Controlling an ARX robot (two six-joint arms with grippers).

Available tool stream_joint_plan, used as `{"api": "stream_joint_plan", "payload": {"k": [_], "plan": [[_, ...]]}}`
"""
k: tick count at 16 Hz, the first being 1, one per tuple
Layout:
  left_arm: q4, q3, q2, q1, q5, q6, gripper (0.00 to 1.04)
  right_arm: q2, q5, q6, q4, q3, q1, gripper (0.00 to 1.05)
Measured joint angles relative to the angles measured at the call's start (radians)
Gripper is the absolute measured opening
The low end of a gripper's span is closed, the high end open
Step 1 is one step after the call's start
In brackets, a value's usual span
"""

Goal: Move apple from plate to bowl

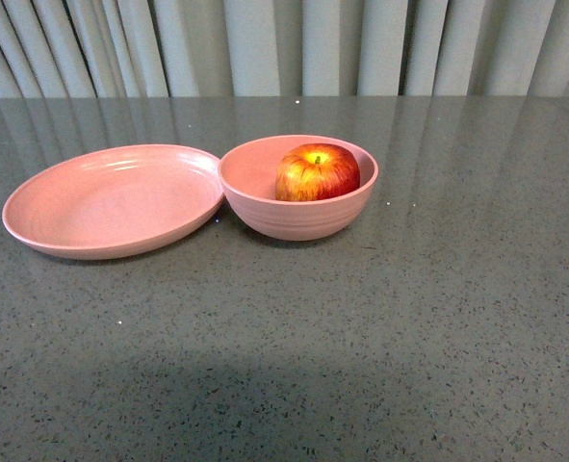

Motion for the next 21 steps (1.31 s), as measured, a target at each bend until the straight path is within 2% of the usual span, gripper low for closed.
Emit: {"api": "stream_joint_plan", "payload": {"k": [10,11,19,21], "plan": [[-0.145,-0.110,-0.262,0.000,0.000,0.000,0.01,0.000,0.000,0.000,0.000,0.000,0.000,0.98],[-0.116,-0.128,-0.275,0.000,0.000,0.000,0.01,0.000,0.000,0.000,0.000,0.000,0.000,0.98],[-0.273,-0.135,-0.434,0.000,0.001,0.000,0.01,0.000,0.000,0.000,0.000,0.000,0.000,0.98],[-0.462,-0.135,-0.587,0.000,-0.001,0.000,0.01,0.000,0.000,0.000,0.000,0.000,0.000,0.98]]}}
